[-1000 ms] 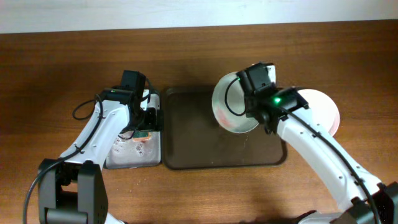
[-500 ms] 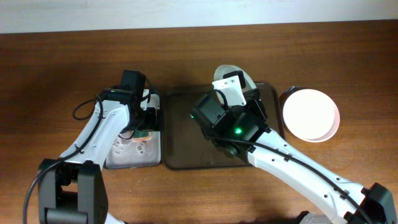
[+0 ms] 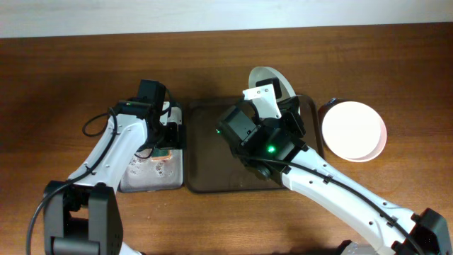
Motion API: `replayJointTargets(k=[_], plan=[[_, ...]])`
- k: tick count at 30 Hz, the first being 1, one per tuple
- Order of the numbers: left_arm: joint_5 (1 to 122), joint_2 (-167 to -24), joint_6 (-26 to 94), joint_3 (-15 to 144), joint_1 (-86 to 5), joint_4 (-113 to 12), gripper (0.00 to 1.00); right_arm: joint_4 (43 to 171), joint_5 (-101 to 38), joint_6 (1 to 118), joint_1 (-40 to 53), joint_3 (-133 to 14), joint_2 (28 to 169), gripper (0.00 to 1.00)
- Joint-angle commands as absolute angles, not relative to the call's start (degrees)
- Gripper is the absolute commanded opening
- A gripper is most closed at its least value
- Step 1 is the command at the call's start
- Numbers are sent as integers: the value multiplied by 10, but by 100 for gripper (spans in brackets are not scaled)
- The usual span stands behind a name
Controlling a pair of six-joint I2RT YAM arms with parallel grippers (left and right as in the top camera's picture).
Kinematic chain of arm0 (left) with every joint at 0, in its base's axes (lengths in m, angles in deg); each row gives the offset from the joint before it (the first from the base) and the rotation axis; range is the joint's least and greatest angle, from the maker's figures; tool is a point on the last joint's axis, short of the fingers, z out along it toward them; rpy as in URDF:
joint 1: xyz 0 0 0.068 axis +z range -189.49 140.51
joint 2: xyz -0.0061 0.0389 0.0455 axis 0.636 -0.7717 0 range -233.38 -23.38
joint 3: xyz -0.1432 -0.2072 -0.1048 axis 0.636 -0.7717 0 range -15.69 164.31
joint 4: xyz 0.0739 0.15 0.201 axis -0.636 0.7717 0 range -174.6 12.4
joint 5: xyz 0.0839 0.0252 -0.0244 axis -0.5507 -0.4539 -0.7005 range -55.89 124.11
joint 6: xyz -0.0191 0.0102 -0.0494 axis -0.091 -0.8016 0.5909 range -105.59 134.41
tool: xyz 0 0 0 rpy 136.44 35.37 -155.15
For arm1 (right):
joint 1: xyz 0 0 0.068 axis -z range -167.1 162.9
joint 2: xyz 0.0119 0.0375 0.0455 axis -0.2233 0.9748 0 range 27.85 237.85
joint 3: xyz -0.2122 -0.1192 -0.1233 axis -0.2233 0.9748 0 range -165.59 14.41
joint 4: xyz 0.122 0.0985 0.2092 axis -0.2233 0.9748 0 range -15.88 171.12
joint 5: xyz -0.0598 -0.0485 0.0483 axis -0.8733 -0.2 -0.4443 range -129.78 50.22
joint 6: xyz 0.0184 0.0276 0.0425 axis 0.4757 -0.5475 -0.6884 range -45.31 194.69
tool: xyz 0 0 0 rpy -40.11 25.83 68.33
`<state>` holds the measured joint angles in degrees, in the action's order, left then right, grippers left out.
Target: Clean dirty plates on tray and stack at the side
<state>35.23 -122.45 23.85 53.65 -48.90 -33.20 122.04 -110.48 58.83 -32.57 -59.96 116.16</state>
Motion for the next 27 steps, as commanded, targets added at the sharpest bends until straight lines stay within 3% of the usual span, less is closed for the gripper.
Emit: replayJointTargets(k=[1, 6, 8, 15, 17, 23, 27], plan=[[359, -1218, 238, 545, -491, -333, 100, 1217, -1127, 583, -328, -612, 1151, 4], [359, -1218, 237, 545, -491, -333, 100, 1201, -1117, 577, -310, -612, 1151, 4], [359, -1218, 238, 545, -491, -333, 100, 1199, -1050, 577, -279, -612, 1151, 4], [359, -1218, 238, 545, -491, -333, 100, 1235, -760, 484, -64, -611, 1154, 4], [359, -1218, 238, 545, -491, -333, 100, 1255, -677, 467, 46, -611, 1158, 4], [359, -1218, 238, 545, -491, -333, 100, 1285, -553, 467, 244, -610, 1185, 4], [359, -1218, 238, 545, -491, -333, 100, 1296, -549, 468, 314, -608, 1229, 4]])
